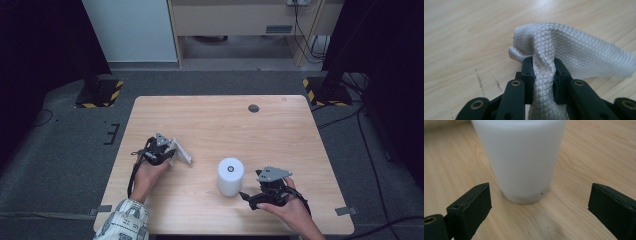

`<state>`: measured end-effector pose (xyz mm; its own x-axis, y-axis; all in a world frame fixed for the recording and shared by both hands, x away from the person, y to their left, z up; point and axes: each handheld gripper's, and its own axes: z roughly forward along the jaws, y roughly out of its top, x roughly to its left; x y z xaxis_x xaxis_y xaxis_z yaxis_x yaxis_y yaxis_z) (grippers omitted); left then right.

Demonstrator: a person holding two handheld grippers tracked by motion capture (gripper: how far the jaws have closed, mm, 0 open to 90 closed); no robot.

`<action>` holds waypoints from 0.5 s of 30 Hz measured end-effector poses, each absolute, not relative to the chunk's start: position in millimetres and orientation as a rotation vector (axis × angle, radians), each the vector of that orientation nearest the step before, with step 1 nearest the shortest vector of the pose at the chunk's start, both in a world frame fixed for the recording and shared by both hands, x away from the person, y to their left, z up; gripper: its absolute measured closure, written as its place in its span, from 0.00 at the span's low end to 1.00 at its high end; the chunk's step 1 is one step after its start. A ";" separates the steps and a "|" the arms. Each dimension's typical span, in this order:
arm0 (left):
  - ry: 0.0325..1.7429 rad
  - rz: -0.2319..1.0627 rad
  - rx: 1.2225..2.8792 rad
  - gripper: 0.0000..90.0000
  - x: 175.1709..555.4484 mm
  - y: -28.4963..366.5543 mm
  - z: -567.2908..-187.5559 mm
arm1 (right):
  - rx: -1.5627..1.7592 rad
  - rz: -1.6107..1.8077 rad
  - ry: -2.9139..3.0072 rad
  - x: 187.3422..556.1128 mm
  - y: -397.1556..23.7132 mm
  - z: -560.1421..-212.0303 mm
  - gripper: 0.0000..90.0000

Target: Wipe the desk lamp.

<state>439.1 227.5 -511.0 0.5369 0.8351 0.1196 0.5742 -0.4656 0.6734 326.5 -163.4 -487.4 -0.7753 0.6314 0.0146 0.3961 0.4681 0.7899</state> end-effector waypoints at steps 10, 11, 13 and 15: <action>1.106 0.617 2.026 0.14 419.9 234.7 -490.1 | 1.038 1.109 2.366 344.1 -186.1 -495.7 0.07; 1.096 0.623 2.007 0.10 414.6 236.3 -485.9 | 1.058 1.101 2.343 346.8 -190.1 -495.8 0.07; 1.090 0.627 1.992 0.05 405.2 241.5 -479.4 | 1.118 1.087 2.278 353.8 -198.9 -496.7 0.08; 1.085 0.636 1.990 0.03 395.8 248.8 -476.8 | 1.171 1.066 2.223 362.5 -209.5 -499.5 0.08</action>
